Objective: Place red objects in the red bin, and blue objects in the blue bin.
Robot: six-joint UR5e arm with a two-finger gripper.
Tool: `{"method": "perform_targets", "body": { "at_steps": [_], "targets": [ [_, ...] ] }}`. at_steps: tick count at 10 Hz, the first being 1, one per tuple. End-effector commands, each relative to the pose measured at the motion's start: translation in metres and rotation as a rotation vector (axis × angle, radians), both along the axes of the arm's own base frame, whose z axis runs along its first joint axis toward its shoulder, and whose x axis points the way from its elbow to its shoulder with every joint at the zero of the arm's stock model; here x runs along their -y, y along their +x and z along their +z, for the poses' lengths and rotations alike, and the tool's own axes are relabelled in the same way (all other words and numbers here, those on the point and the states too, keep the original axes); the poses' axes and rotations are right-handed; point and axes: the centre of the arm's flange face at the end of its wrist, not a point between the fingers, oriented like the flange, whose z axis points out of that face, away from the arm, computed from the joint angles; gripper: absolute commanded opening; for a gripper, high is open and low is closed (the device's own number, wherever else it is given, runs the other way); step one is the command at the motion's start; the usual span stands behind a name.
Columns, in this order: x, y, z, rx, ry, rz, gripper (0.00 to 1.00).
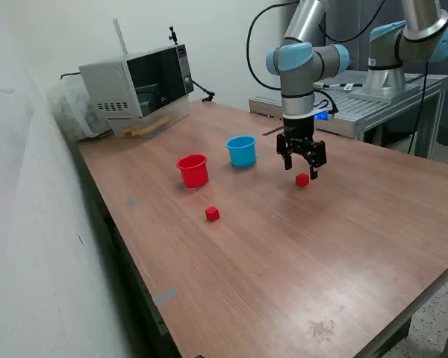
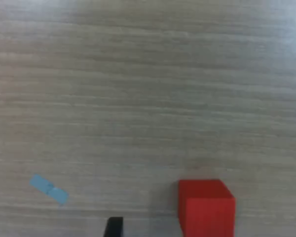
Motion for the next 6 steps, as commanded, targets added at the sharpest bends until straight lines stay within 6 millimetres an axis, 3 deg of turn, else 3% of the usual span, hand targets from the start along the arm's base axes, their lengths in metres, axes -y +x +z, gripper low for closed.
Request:
{"method": "perform_targets", "body": {
  "at_steps": [1,2,3,6],
  "targets": [
    [-0.0049,-0.0014,-0.0037,0.002,0.001,-0.008,1.00],
    [-0.0047,-0.0009,-0.0040,-0.002,0.000,-0.008,1.00],
    [-0.0046,0.0006,-0.0053,-0.001,-0.002,-0.008,0.00],
    [-0.0046,0.0017,-0.0062,0.001,-0.002,-0.008,0.00]
  ]
}}
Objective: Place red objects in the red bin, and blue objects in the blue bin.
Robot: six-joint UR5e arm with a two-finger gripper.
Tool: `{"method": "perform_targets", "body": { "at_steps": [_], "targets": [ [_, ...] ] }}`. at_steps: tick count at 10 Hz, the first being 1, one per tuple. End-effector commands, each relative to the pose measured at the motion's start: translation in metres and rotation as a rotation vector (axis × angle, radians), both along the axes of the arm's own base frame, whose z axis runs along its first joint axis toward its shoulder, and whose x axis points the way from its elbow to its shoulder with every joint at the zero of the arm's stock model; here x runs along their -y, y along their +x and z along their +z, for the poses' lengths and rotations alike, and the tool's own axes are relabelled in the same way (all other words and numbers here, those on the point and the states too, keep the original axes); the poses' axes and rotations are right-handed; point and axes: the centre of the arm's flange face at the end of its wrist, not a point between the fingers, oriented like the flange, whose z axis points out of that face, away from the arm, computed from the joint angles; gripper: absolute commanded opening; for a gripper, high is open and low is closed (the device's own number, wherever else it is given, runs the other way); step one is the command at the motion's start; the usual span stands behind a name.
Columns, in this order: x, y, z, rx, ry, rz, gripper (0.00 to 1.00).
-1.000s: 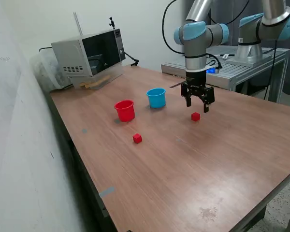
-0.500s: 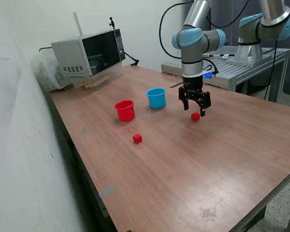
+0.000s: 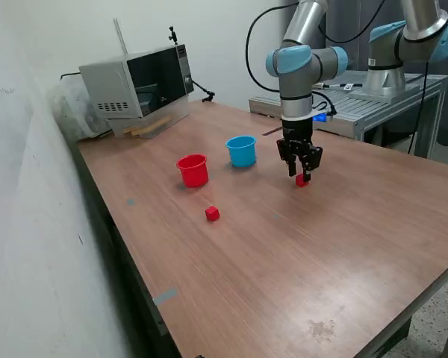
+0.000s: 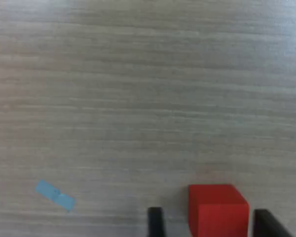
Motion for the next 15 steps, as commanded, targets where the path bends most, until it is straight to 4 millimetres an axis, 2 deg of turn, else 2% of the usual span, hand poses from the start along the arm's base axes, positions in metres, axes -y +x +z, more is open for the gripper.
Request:
{"method": "perform_targets", "body": {
  "at_steps": [1,5,6,7,8,9,10,11,12,13,15],
  "targets": [
    [0.000,0.002,-0.001,0.000,-0.002,0.000,0.00],
    [-0.002,-0.001,0.001,0.003,0.005,0.009,0.00],
    [-0.018,-0.005,0.008,-0.005,0.009,-0.018,0.00],
    [-0.028,-0.009,0.030,-0.042,0.011,-0.029,0.00],
    [-0.030,-0.007,0.059,-0.068,0.013,-0.018,0.00],
    [-0.030,-0.001,0.097,-0.072,0.015,0.007,0.00],
    [-0.030,-0.004,0.131,-0.129,0.017,0.013,0.00],
    [-0.032,-0.011,0.155,-0.155,0.019,0.022,0.00],
    [-0.048,-0.026,0.177,-0.183,0.025,0.004,0.00],
    [-0.073,-0.044,0.197,-0.216,0.030,-0.033,0.00],
    [-0.099,-0.072,0.226,-0.278,0.040,-0.067,0.00]
  ]
}}
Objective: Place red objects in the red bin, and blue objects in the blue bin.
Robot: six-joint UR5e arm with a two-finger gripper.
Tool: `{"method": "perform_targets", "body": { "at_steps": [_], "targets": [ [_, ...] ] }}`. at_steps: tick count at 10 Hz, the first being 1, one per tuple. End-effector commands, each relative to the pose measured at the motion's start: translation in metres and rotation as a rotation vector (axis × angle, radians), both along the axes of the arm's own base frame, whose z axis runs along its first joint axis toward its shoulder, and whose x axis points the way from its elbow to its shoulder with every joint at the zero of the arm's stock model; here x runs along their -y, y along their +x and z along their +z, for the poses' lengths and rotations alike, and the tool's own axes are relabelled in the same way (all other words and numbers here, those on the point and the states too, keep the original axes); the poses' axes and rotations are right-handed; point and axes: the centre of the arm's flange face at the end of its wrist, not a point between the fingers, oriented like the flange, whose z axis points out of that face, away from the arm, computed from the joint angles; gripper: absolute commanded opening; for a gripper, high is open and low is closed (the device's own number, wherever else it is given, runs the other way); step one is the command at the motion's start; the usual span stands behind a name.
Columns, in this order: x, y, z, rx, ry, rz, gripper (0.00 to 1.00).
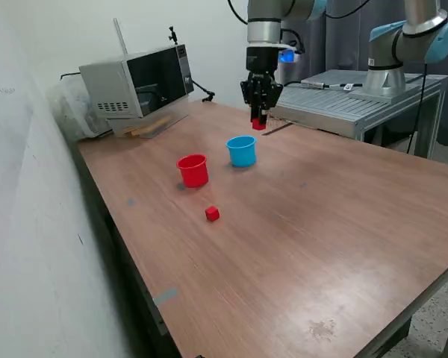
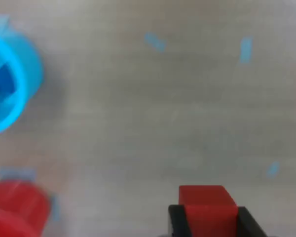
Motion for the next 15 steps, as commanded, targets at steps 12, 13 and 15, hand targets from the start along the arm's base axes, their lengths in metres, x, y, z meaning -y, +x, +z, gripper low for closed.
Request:
{"method": "perform_targets", "body": {
  "at_steps": [12,13,15],
  "targets": [
    [-0.123,-0.102,-0.035,-0.018,0.043,-0.133,0.00],
    [-0.125,-0.104,-0.046,-0.009,0.042,-0.135,0.00],
    [-0.144,-0.105,-0.062,0.007,0.048,-0.160,0.00]
  ]
}}
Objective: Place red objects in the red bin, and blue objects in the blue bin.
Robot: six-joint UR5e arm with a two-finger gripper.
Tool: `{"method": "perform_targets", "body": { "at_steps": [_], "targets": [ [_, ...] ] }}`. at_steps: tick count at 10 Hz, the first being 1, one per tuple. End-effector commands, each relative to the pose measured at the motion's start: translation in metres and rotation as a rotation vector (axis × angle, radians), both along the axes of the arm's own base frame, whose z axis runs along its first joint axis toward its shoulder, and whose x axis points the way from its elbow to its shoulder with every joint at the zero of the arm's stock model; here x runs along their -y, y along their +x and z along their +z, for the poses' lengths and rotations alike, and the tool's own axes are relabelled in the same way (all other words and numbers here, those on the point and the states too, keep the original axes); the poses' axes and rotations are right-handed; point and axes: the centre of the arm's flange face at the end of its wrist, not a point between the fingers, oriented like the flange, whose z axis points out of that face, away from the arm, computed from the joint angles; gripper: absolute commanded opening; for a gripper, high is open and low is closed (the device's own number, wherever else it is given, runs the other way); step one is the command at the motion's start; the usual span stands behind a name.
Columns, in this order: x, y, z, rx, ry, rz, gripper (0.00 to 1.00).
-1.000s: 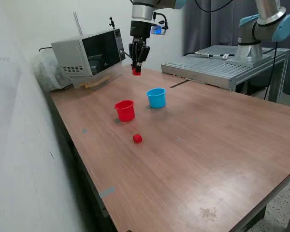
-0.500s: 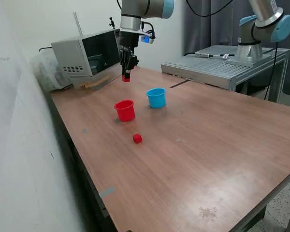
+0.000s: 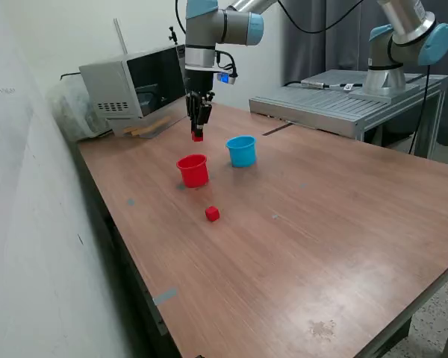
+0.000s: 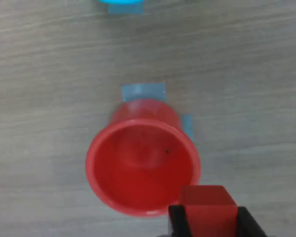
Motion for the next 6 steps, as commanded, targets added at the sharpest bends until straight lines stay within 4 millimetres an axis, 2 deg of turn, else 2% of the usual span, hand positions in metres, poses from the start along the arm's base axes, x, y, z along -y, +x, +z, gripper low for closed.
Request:
{"method": "perform_targets", "body": {
  "at_steps": [1,6],
  "targets": [
    [-0.0164,-0.0022,-0.0242,0.020,0.002,-0.022,0.00],
    [-0.0169,-0.0048,-0.0196,-0.013,0.009,-0.022,0.00]
  ]
}}
